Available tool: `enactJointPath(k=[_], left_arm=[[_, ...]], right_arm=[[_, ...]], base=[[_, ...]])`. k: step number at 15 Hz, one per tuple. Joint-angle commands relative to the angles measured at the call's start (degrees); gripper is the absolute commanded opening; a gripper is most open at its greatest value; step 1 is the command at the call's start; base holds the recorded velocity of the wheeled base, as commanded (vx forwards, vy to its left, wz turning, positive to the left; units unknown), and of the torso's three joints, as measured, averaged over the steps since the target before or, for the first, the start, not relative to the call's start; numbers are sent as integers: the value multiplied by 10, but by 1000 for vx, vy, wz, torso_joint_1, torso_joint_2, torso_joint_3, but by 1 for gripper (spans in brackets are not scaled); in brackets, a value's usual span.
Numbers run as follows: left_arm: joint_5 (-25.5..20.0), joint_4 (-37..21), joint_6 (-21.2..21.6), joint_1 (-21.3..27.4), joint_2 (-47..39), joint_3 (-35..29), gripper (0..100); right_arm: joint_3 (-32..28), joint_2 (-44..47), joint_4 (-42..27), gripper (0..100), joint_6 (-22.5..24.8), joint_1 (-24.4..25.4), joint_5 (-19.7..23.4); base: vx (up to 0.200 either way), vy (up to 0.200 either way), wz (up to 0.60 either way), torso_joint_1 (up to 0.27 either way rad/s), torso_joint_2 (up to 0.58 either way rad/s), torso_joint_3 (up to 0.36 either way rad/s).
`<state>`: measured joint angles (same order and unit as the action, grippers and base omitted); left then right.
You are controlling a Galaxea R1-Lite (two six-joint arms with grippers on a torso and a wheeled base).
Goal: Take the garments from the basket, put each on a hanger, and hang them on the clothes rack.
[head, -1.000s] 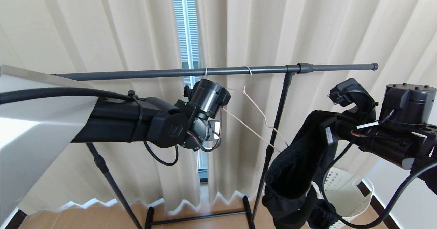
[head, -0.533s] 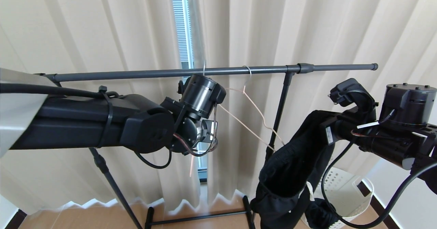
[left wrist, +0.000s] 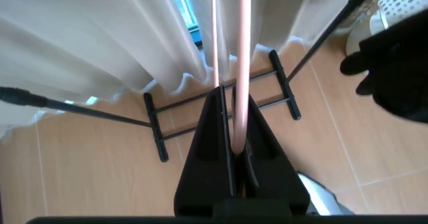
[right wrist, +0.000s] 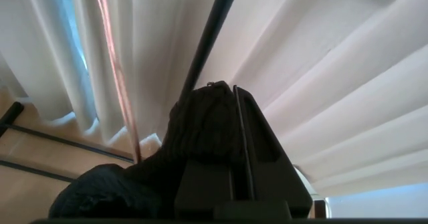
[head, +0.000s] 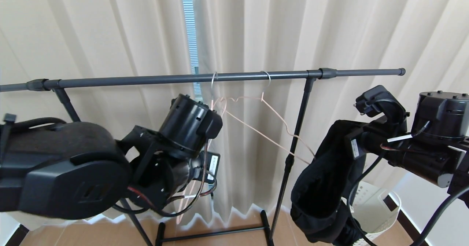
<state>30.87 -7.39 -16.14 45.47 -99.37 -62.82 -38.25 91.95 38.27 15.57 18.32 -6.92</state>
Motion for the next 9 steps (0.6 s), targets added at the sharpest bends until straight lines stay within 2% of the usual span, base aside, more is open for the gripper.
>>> enactJointPath(k=[1, 2, 3, 4, 5, 6, 7, 8, 9], left_arm=[[1, 22, 0, 11, 80, 81, 0], [1, 36, 0, 19, 98, 104, 0], [0, 62, 3, 41, 138, 154, 0], [0, 69, 8, 47, 153, 175, 0], [-2, 91, 31, 56, 192, 227, 0], [-3, 95, 34, 56, 196, 234, 0], [-6, 139, 52, 57, 228, 289, 0], [-12, 169, 63, 58, 245, 321, 0], [-72, 232, 93, 61, 277, 386, 0]], right_arm=[[13, -32, -2, 0, 5, 23, -8], [16, -39, -3, 0, 6, 33, -17], [18, -47, -4, 0, 14, 58, -70], [20, -49, -4, 0, 18, 66, -98], [22, -56, -4, 0, 20, 100, -162], [22, -56, -4, 0, 20, 103, -167], [20, -57, -5, 0, 21, 136, -211], [17, -52, -5, 0, 21, 154, -237], [-1, -24, -3, 0, 21, 176, -292]], base=[[0, 0, 0, 0, 0, 0], [0, 0, 0, 0, 0, 0], [0, 0, 0, 0, 0, 0], [0, 0, 0, 0, 0, 0], [0, 0, 0, 0, 0, 0], [0, 0, 0, 0, 0, 0], [0, 0, 0, 0, 0, 0], [0, 0, 0, 0, 0, 0], [0, 0, 0, 0, 0, 0]])
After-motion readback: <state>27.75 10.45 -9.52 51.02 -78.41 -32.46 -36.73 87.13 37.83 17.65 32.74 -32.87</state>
